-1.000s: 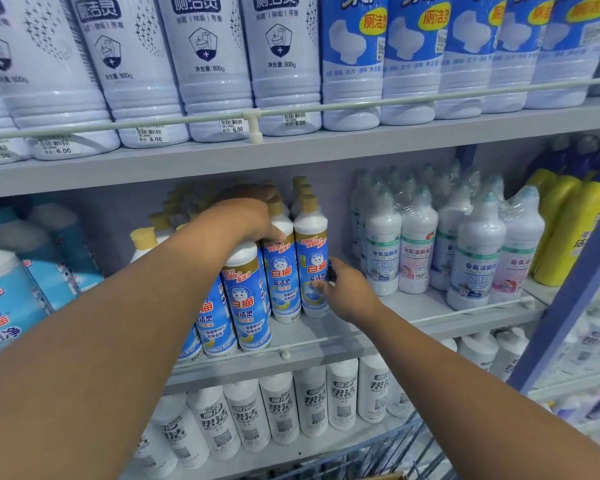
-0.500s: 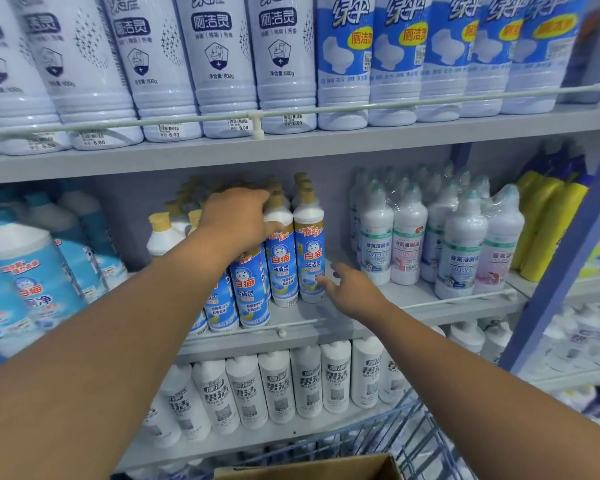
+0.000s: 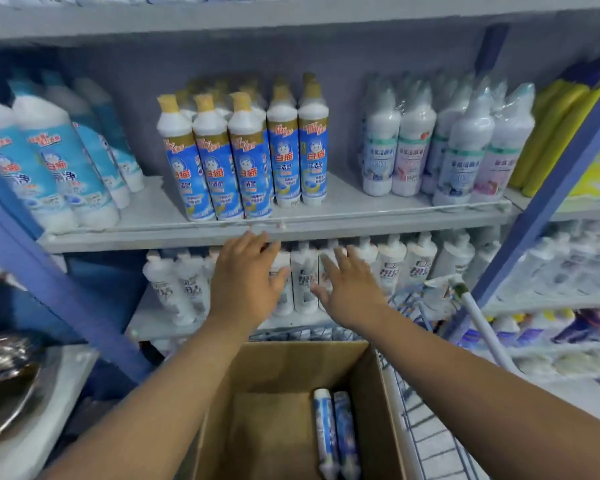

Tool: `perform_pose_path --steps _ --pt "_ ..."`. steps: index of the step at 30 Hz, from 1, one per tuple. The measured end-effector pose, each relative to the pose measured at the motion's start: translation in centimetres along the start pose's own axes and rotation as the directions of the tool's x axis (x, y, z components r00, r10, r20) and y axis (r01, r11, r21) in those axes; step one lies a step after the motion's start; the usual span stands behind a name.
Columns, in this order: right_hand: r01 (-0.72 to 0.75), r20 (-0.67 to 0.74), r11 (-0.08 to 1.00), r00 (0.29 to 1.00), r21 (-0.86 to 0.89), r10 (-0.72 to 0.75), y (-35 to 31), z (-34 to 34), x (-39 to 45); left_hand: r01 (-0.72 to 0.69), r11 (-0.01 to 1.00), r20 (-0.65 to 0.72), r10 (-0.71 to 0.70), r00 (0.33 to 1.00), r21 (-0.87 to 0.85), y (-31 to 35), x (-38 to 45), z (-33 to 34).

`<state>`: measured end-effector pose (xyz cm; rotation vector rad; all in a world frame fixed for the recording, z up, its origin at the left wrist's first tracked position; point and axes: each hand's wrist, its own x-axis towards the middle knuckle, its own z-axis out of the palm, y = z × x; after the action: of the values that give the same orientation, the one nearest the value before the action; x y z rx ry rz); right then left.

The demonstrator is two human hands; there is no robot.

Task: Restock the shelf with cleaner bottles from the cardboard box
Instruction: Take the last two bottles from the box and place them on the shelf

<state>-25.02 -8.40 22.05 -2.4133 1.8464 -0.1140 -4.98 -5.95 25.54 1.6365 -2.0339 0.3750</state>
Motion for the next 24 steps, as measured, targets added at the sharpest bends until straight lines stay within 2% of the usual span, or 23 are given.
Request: perform_pose_path --steps 4,9,12,16,20,24 --pt "-0.047 0.160 0.999 0.986 -0.026 0.051 0.4 5.7 -3.3 0.130 0.991 0.285 -0.131 0.950 0.022 0.5 -6.2 4.4" --pt "-0.096 0.288 0.995 0.953 -0.006 0.094 0.1 11.7 -6.8 0.265 0.964 0.546 -0.237 0.804 0.027 1.4 -11.2 8.1" --pt "-0.180 0.373 0.984 0.912 -0.007 0.169 -0.3 14.5 -8.1 0.294 0.955 0.626 -0.256 0.736 0.045 1.1 -12.9 10.6" --pt "-0.270 0.470 0.962 0.846 -0.027 0.251 -0.8 18.0 -9.9 0.251 0.967 0.701 -0.211 0.681 0.047 -0.6 -14.7 13.5" --pt "-0.354 0.517 0.934 0.791 -0.052 0.328 -0.9 21.5 -10.5 0.270 0.963 0.763 -0.176 0.621 0.002 -1.3 -16.5 16.3" --pt "-0.429 0.585 0.902 0.721 -0.046 0.372 -0.2 25.1 -10.6 0.327 0.945 0.842 -0.184 0.507 0.009 -1.2 -19.9 19.2"
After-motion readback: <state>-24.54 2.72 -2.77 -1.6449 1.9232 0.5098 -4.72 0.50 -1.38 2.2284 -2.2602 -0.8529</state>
